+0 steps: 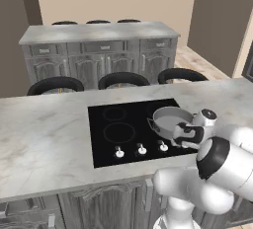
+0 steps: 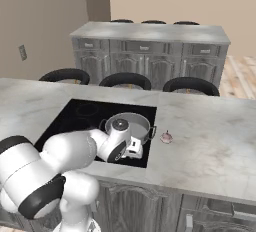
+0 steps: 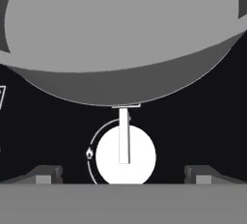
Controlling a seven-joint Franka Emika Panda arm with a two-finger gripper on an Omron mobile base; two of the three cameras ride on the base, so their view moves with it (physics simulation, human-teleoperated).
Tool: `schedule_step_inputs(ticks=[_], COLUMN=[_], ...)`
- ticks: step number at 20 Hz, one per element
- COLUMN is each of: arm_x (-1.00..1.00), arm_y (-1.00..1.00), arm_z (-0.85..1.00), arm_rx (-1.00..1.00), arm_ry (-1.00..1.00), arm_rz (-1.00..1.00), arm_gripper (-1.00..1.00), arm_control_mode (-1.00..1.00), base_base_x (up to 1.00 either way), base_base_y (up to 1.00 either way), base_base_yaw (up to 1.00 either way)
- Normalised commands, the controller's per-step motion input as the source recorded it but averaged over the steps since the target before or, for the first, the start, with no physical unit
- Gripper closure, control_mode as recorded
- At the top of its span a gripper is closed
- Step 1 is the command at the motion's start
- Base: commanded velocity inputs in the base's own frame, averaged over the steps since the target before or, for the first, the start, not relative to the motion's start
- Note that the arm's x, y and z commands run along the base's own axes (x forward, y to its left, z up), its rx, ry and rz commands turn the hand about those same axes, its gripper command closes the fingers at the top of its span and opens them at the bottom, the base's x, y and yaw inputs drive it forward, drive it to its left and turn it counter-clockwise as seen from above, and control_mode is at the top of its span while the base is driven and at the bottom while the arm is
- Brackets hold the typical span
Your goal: Turn on the burner for the pot on the stove. Wait thirty seconds for the pot to heat up. Then add the garlic to the pot.
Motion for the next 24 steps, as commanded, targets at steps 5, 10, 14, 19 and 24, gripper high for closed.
schedule_step_inputs(ticks=[5, 10, 14, 19, 24], arm_x=[0.19, 0.09, 0.0, -0.17, -0.7], arm_y=[0.0, 0.0, 0.07, 0.02, 0.27], arm_z=[-0.21, -0.19, -0.53, -0.52, -0.58], arm_rx=[0.0, 0.0, 0.0, 0.0, -0.02], arm_ry=[0.0, 0.0, 0.0, 0.0, -0.07], arm_rz=[0.03, 0.05, 0.03, 0.0, 0.0], arm_gripper=[-1.0, -1.0, 1.0, 1.0, 1.0], arm_control_mode=[-1.0, -1.0, -1.0, -1.0, -1.0], base_base_x=[0.0, 0.0, 0.0, 0.0, 0.0], base_base_y=[0.0, 0.0, 0.0, 0.0, 0.0], base_base_yaw=[0.0, 0.0, 0.0, 0.0, 0.0])
